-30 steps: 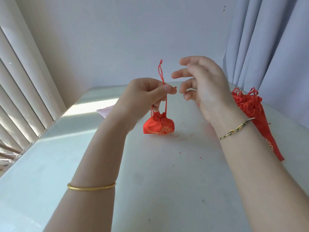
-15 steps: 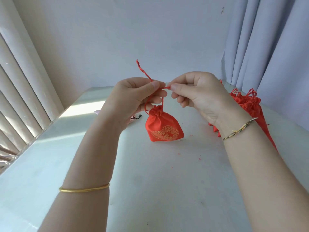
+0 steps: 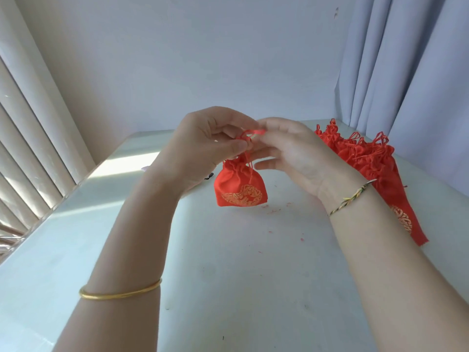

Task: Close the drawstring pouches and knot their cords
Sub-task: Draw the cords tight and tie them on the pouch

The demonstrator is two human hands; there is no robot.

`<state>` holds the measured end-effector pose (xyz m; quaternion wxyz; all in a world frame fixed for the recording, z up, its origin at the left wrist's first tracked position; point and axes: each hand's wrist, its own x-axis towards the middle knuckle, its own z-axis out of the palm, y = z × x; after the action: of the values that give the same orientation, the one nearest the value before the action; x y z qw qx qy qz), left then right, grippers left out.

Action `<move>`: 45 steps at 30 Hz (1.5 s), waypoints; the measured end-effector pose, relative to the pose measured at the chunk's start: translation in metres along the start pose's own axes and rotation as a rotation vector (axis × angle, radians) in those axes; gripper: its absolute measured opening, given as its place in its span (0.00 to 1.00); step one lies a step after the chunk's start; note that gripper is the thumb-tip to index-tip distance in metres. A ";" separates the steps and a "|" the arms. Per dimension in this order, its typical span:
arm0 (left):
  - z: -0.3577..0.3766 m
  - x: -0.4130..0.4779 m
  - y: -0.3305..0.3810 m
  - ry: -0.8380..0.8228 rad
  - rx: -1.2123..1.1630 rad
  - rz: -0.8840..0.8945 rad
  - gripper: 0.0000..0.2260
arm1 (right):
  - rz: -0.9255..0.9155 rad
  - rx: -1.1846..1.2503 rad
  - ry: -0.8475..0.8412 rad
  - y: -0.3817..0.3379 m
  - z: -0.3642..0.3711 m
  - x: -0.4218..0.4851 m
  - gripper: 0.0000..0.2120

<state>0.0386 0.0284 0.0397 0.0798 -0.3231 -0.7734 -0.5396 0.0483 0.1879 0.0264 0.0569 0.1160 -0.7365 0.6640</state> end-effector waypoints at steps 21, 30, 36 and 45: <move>0.013 0.005 -0.023 0.260 0.145 0.082 0.09 | 0.165 0.231 -0.040 0.009 0.003 0.005 0.13; -0.002 0.003 -0.036 0.297 0.091 -0.149 0.05 | 0.179 0.183 0.204 0.018 -0.014 0.005 0.14; -0.008 0.001 -0.042 0.339 0.056 -0.298 0.12 | 0.215 0.114 0.324 0.025 -0.023 0.006 0.13; -0.002 0.004 -0.032 0.322 -0.292 -0.310 0.12 | 0.261 -0.174 0.331 0.045 -0.018 0.007 0.13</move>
<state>0.0161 0.0213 0.0171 0.0709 -0.1189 -0.7050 -0.6956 0.0289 0.2093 -0.0132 0.1004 -0.0960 -0.7802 0.6098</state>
